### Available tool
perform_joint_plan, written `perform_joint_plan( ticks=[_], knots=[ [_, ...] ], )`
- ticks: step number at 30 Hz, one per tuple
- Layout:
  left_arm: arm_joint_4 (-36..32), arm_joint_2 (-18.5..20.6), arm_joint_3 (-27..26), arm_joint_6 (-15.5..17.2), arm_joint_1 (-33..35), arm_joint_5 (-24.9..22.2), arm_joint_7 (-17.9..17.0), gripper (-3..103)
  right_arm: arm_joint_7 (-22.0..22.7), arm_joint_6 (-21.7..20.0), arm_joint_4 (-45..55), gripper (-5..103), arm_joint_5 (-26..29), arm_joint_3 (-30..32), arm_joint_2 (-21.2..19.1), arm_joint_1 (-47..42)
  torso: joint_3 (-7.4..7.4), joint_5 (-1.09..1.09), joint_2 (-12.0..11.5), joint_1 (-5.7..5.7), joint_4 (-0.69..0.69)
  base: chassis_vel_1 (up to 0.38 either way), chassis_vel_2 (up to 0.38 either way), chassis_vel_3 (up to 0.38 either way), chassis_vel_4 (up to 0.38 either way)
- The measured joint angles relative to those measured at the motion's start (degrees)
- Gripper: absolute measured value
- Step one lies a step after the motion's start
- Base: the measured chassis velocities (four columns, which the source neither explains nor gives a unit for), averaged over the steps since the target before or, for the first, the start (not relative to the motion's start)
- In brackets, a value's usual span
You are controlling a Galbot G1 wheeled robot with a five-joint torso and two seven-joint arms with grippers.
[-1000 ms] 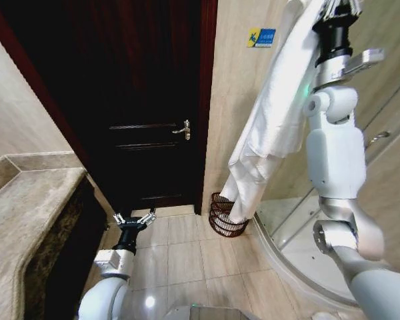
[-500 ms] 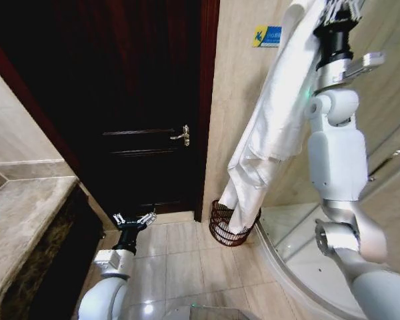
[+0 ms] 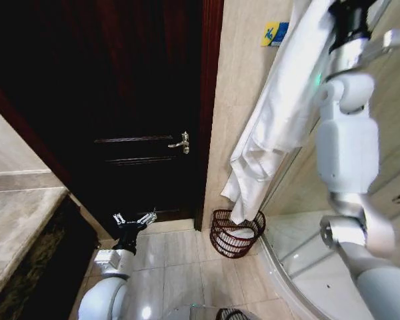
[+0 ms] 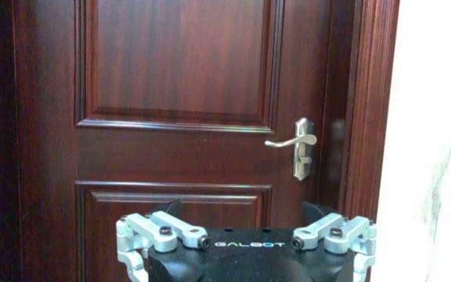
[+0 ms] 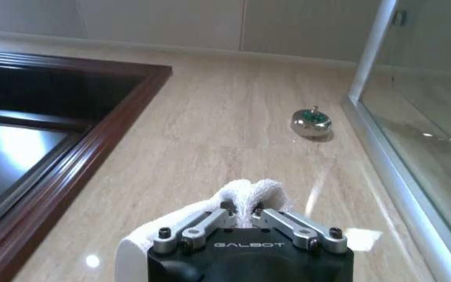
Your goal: Discard the used towel into the hamper.
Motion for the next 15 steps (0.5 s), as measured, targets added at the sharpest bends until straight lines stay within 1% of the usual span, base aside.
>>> perform_joint_plan(
  ticks=[3, 8, 11, 15],
  knots=[
    [0.0, 0.0, 0.0, 0.0, 0.0, 0.0, 0.0, 100, 0.0, 0.0, 0.8, 4, 0.1, 0.7, -0.3, -1.6, -0.03, -0.03, 0.0, -0.05, -0.01, 0.000, 0.000, 0.000, 0.000],
    [0.0, 0.0, 0.0, 0.0, 0.0, 0.0, 0.0, 100, 0.1, 0.0, 1.1, 4, 0.6, 2.2, -0.7, -3.8, -0.03, 0.01, 0.0, -0.06, -0.01, 0.000, 0.000, 0.000, 0.000],
    [0.0, 0.0, 0.0, 0.0, 0.0, 0.0, 0.0, 100, 0.2, 0.0, 1.8, 4, 1.0, 3.0, -0.9, -4.8, -0.03, -0.04, 0.0, -0.04, 0.01, 0.000, 0.000, 0.000, 0.000],
    [0.0, 0.0, 0.0, 0.0, 0.0, 0.0, 0.0, 100, 0.3, 0.0, 2.3, 4, 1.3, 3.6, -0.9, -6.6, -0.02, -0.03, 0.0, -0.02, 0.01, 0.000, 0.000, 0.000, 0.000]
  ],
)
